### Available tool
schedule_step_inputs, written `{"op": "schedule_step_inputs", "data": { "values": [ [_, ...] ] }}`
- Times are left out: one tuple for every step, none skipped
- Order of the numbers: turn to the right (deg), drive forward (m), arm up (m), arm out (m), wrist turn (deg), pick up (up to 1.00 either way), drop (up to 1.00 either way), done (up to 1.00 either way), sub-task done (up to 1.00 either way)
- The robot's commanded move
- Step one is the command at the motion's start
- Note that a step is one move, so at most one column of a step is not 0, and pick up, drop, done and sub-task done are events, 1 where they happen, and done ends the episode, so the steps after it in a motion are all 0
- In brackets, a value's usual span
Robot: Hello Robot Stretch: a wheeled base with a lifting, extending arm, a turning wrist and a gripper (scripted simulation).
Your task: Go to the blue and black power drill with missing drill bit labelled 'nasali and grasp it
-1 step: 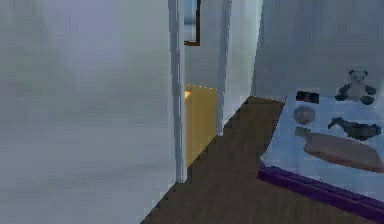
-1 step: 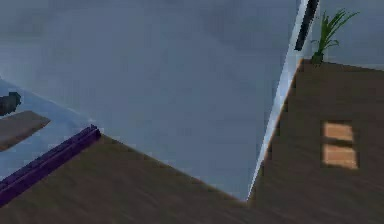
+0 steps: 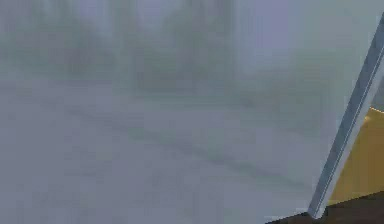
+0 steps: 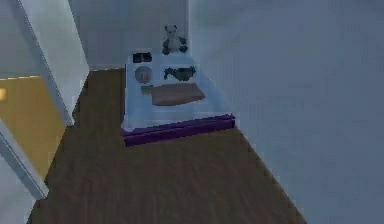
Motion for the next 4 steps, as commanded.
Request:
{"op": "schedule_step_inputs", "data": {
  "values": [
    [-45.0,0.00,0.00,0.00,0.0,0.00,0.00,0.00,0.00],
    [-45.0,0.00,0.00,0.00,0.0,0.00,0.00,0.00,0.00],
    [-6.0,0.00,0.00,0.00,0.0,0.00,0.00,0.00,0.00],
    [0.0,1.00,0.00,0.00,0.0,0.00,0.00,0.00,0.00]
  ]
}}
